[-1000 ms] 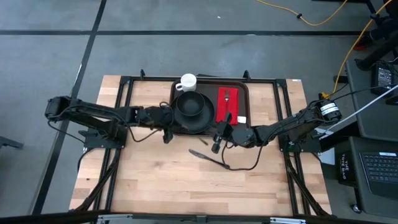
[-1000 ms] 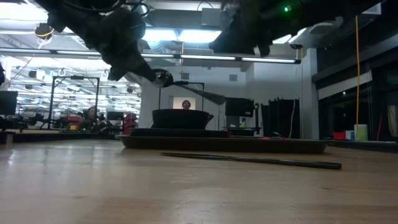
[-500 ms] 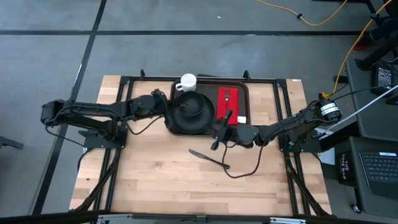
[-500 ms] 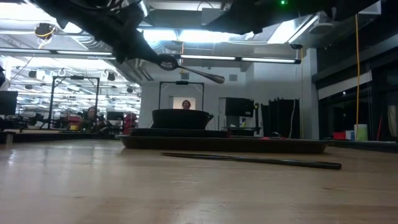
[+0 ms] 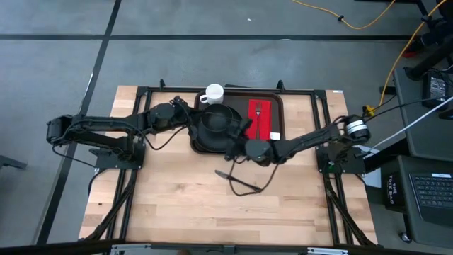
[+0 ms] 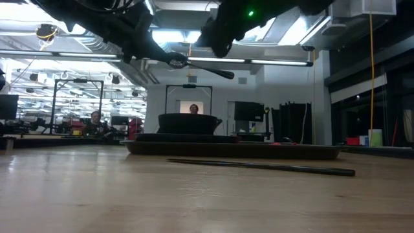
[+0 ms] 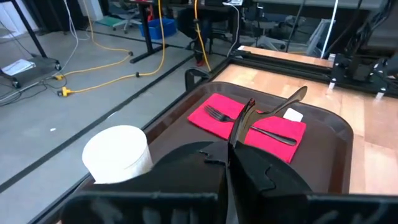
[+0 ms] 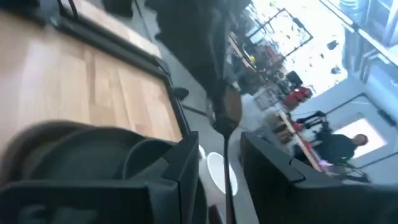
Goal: Set up tray
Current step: Put the black spoon on the red table napkin to the left of the black fork
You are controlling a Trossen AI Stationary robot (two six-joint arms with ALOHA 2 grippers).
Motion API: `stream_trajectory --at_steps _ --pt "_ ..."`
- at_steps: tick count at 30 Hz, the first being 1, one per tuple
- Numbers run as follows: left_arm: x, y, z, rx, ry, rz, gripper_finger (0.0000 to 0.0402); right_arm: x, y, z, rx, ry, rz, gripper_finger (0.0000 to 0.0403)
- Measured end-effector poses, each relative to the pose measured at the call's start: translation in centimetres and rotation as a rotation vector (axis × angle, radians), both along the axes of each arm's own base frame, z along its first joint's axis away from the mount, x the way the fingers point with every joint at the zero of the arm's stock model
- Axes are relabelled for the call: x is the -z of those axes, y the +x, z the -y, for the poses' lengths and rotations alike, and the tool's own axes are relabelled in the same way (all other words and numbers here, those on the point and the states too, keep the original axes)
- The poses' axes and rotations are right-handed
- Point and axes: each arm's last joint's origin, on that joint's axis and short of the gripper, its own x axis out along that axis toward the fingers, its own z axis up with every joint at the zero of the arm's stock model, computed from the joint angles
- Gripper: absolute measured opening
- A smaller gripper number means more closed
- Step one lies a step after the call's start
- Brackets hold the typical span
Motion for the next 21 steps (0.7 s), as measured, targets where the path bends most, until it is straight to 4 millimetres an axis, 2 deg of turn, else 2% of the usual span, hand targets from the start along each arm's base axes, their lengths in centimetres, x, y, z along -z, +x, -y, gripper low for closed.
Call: stream_trajectory --at_steps 7,10,15,21 --pt "0.0 0.0 0.0 -0.010 -0.033 0.026 0.0002 2.1 2.6 0.5 0.021 -0.125 -0.143 0.0124" --pt "0.0 0.0 0.0 -0.013 -0.042 0.030 0.0002 2.6 3.5 1.4 0.089 -0.136 -0.152 0.0124" --pt "0.0 0.0 0.0 -0.019 -0.058 0.039 0.0002 2.7 3.9 2.4 0.158 -0.144 -0.150 0.0124" --pt "0.0 0.0 0.0 -0.025 -0.077 0.051 0.0002 2.4 3.9 2.6 0.179 -0.152 -0.133 0.0124"
